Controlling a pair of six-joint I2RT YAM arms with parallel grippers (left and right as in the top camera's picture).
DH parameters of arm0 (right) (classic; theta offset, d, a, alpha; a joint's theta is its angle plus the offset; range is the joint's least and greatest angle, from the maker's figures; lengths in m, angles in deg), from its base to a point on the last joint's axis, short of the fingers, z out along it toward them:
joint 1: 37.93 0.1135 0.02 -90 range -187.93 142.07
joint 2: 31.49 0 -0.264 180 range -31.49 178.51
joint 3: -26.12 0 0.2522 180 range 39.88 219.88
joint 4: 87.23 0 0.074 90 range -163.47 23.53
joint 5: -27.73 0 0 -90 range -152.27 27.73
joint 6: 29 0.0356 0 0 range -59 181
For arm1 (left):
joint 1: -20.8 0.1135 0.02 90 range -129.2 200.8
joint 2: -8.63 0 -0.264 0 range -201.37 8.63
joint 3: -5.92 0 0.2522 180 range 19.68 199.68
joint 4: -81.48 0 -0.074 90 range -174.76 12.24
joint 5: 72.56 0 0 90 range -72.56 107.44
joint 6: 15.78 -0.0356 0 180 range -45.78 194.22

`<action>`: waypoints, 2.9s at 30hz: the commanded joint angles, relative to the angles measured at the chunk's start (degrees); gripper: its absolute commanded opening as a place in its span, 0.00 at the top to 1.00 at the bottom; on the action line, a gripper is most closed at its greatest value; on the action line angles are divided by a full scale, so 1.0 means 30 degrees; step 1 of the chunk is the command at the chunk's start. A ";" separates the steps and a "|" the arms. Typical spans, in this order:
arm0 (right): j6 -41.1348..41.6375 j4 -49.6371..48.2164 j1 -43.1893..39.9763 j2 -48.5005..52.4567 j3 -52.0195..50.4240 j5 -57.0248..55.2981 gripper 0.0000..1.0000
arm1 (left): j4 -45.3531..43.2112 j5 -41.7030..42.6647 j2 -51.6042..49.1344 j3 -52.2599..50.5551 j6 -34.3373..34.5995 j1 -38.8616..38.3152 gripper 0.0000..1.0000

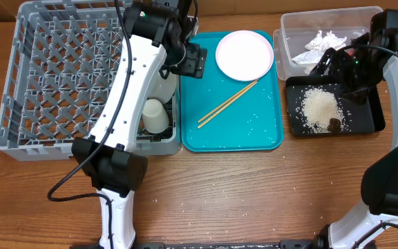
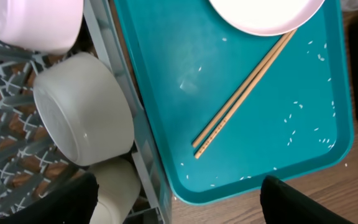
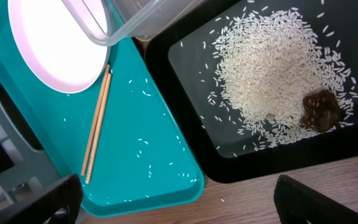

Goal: Sort waste into correct bins and load items into the dishwasher
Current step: 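Withdraw the left gripper and move it toward the large pink plate, then grasp the large pink plate edge with the left gripper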

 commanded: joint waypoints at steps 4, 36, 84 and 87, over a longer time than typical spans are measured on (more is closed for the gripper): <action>0.0000 -0.0087 -0.0036 -0.0612 0.0444 0.0073 0.00 | -0.0823 -0.0430 0.0627 -0.2069 0.0947 0.0000 0.15; -0.0007 -0.0087 -0.0036 -0.0612 0.0444 0.0073 0.00 | 0.0219 -0.1690 0.2157 -0.7541 0.2353 -0.1676 0.22; -0.0007 -0.0087 -0.0036 -0.0612 0.0444 0.0073 0.00 | -0.6543 -0.2295 0.7162 -1.9919 0.3024 -0.1931 0.19; -0.0007 -0.0087 -0.0036 -0.0612 0.0444 0.0073 0.00 | -0.6696 -0.2302 0.7169 -1.9919 0.3024 -0.1931 0.19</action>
